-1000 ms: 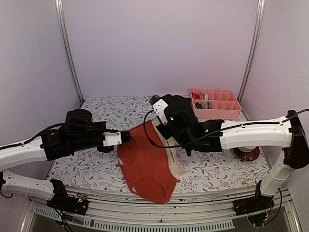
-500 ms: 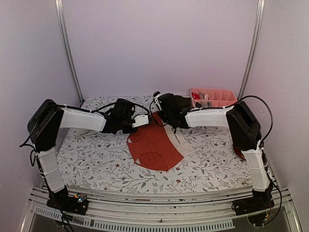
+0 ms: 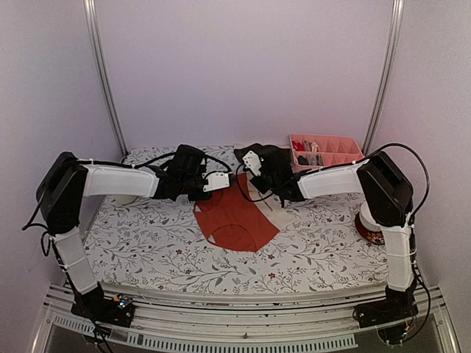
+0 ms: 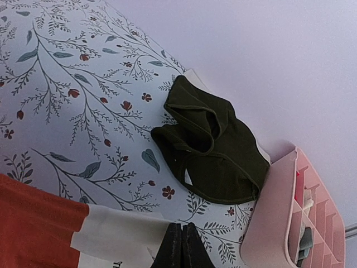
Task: Roll the underwear
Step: Fold the underwear at the center of the board.
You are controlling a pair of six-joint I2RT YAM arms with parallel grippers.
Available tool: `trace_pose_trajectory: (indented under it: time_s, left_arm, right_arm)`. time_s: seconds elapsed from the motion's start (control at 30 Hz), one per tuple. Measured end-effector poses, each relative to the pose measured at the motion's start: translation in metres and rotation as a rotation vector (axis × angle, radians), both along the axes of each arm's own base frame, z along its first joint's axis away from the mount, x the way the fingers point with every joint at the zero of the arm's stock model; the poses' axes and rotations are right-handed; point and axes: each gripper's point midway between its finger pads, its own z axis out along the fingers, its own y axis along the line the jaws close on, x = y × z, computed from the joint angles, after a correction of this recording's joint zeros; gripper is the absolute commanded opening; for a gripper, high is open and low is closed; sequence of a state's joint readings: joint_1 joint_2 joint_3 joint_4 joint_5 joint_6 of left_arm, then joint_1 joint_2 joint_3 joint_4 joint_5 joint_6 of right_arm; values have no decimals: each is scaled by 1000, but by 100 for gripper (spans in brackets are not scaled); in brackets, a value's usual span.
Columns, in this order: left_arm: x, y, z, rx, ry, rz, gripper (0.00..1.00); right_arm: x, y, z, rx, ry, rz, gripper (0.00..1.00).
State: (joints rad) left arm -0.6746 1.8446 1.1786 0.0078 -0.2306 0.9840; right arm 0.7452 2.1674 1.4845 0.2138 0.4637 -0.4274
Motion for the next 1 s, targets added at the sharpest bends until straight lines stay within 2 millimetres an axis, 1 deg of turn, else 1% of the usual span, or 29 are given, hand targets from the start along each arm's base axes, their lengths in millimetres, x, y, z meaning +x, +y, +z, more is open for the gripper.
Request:
trace_pose_trajectory:
  time_s: [0.1,0.2,0.33,0.43,0.63,0.73,0.83,0.93,1.0]
  left_arm:
    - [-16,-12,10,-8,15,-45,0]
    - [-32,-29,18,-8,35,-90,0]
    - [-51,-44,15,2,81,-124,0]
    - [-62,-51,13,7,119,-135,0]
    - [-73,-59,18,-29,182,-137,0]
    - [-76,-63,17,-45,213,-131,0]
    - [-81,-67,11,-55,249,-127,0]
    - [-89,-71,2,-53,283,-125,0]
    - [-93,-74,-2,-56,302,-125,0]
  right_arm:
    - [-10,-1,6,-26,-1,61,2]
    - [-15,-2,16,-46,-17,103,2]
    - [-15,-6,23,-79,-34,144,2]
    - [-13,-8,22,-109,-41,170,2]
    - [-14,-9,17,-162,-46,229,2]
    - [-20,-14,9,-194,-34,254,2]
    - [-28,-21,5,-222,-29,273,2]
    - [-36,-28,9,-243,-35,285,2]
    - [-38,-30,16,-247,-56,289,2]
